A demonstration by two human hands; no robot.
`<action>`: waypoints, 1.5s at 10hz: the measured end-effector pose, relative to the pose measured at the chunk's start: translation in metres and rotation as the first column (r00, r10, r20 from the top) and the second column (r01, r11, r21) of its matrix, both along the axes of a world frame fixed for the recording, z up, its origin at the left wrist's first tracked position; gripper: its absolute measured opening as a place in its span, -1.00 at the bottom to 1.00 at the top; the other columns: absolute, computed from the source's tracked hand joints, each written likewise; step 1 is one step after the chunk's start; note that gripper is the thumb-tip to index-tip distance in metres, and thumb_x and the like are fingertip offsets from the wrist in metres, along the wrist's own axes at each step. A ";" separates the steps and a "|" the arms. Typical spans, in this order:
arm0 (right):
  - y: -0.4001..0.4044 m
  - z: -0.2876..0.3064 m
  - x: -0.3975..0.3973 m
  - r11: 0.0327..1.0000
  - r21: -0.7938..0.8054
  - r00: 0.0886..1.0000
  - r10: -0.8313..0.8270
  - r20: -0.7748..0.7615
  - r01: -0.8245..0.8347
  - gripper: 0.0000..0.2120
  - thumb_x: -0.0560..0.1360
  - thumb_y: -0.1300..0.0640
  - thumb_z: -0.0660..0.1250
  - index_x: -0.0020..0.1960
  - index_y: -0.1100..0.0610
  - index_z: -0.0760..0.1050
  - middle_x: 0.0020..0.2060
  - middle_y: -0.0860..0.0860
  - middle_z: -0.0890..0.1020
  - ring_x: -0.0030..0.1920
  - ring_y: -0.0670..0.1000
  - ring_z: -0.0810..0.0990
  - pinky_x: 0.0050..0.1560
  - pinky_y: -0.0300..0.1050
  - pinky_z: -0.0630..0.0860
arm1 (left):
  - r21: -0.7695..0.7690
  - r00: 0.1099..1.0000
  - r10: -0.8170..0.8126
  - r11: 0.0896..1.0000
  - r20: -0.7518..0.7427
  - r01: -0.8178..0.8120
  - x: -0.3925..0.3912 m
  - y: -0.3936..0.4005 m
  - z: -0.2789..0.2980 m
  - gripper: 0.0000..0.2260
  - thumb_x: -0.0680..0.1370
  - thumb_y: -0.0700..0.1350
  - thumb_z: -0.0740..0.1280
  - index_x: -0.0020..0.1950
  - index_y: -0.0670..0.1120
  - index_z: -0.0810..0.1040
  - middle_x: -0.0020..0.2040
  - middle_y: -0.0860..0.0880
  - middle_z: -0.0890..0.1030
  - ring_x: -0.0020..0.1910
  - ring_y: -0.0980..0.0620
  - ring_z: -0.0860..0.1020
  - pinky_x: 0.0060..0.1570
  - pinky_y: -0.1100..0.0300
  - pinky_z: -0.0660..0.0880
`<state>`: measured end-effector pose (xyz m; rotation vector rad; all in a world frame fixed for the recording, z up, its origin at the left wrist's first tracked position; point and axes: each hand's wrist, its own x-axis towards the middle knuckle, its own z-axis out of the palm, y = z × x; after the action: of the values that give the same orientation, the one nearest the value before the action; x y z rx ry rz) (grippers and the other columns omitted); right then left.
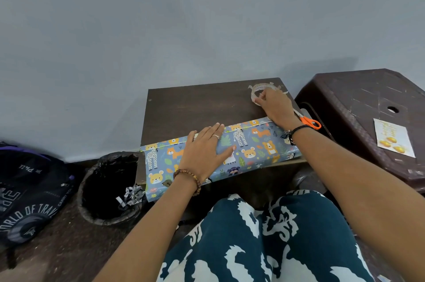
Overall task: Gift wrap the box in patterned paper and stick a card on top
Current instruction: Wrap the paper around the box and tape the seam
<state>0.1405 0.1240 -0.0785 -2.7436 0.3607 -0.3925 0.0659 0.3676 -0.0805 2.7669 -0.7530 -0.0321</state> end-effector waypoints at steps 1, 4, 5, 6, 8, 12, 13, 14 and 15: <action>0.000 -0.001 0.001 0.999 -0.043 1.000 -0.008 -0.018 0.007 -0.84 0.53 0.22 0.18 -0.03 0.25 0.53 -0.09 0.15 0.61 -0.07 0.16 0.58 -0.13 -0.09 0.42 | -0.002 1.000 -0.001 1.000 0.003 0.001 0.000 0.000 0.000 -0.42 0.57 0.26 0.02 0.52 0.03 0.07 0.52 0.08 0.14 0.49 0.11 0.11 0.47 0.05 -0.02; 0.002 0.000 0.004 0.946 -0.315 0.997 0.070 -0.020 -0.073 -0.79 0.56 0.28 0.12 0.10 0.30 0.47 0.09 0.20 0.51 0.01 0.16 0.54 -0.19 -0.13 0.39 | -0.005 1.000 -0.002 1.000 0.011 0.002 0.000 0.000 0.000 -0.42 0.57 0.25 0.02 0.52 0.02 0.07 0.52 0.08 0.15 0.49 0.11 0.12 0.46 0.06 0.00; 0.005 0.003 0.003 0.909 -0.407 0.996 0.081 -0.026 -0.085 -0.79 0.55 0.32 0.13 0.10 0.29 0.49 0.06 0.19 0.54 0.06 0.15 0.53 -0.10 -0.11 0.46 | -0.005 1.000 -0.003 1.000 0.008 0.003 0.000 0.000 0.000 -0.42 0.57 0.25 0.02 0.52 0.02 0.07 0.52 0.08 0.15 0.49 0.11 0.12 0.47 0.05 0.00; 0.008 0.005 0.003 0.876 -0.465 0.991 0.108 -0.074 -0.130 -0.78 0.51 0.37 0.15 0.08 0.29 0.50 0.03 0.20 0.54 0.04 0.16 0.53 -0.09 -0.06 0.46 | -0.004 1.000 -0.004 1.000 0.005 0.004 0.001 0.000 0.000 -0.42 0.57 0.25 0.02 0.52 0.02 0.07 0.52 0.08 0.15 0.49 0.11 0.12 0.47 0.06 -0.01; 0.013 0.011 0.002 0.845 -0.515 0.988 0.099 -0.117 -0.145 -0.79 0.45 0.43 0.17 -0.04 0.28 0.54 -0.11 0.17 0.58 -0.10 0.14 0.56 -0.27 -0.09 0.41 | -0.008 1.000 -0.005 1.000 -0.002 0.005 0.002 0.001 0.000 -0.41 0.56 0.26 0.02 0.52 0.03 0.06 0.52 0.08 0.14 0.49 0.11 0.12 0.47 0.05 -0.01; 0.020 0.026 -0.011 0.854 -0.495 0.985 0.168 -0.033 -0.162 -0.78 0.57 0.24 0.06 -0.04 0.25 0.48 -0.18 0.16 0.60 -0.18 0.16 0.55 -0.32 -0.07 0.29 | -0.004 1.000 -0.005 1.000 0.012 0.005 0.002 0.000 -0.001 -0.42 0.57 0.26 0.02 0.52 0.02 0.08 0.52 0.08 0.16 0.48 0.10 0.13 0.47 0.05 0.01; 0.032 0.027 -0.024 0.967 -0.217 0.974 0.166 0.154 -0.130 -0.84 0.56 0.11 0.16 -0.05 0.16 0.47 -0.25 0.09 0.64 -0.24 0.10 0.57 -0.29 -0.06 0.44 | -0.018 1.000 -0.005 1.000 0.025 0.005 0.001 0.001 -0.001 -0.42 0.57 0.25 0.04 0.51 0.01 0.11 0.50 0.08 0.21 0.46 0.11 0.17 0.46 0.05 0.03; 0.053 0.032 -0.045 0.923 0.149 0.932 0.335 0.140 -0.354 -0.90 0.51 0.07 0.26 -0.02 0.08 0.43 -0.13 -0.04 0.68 -0.08 -0.04 0.63 -0.10 -0.07 0.54 | -0.012 0.998 -0.003 1.000 0.067 0.004 0.001 0.001 -0.001 -0.42 0.56 0.25 0.05 0.50 -0.01 0.14 0.47 0.08 0.27 0.43 0.12 0.22 0.43 0.06 0.10; 0.066 0.037 -0.060 0.778 0.286 0.809 0.588 -0.018 -0.559 -0.68 0.43 0.11 0.39 0.11 0.08 0.35 0.00 -0.06 0.67 0.01 -0.08 0.62 -0.02 -0.10 0.50 | -0.006 0.996 -0.017 1.000 0.084 0.018 -0.002 0.001 0.000 -0.41 0.56 0.25 0.04 0.51 -0.04 0.13 0.46 0.05 0.29 0.42 0.11 0.24 0.41 0.07 0.14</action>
<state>0.0801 0.1900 -0.0419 -2.4428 -0.3852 -0.0237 0.0642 0.3687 -0.0801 2.7704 -0.7970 0.0834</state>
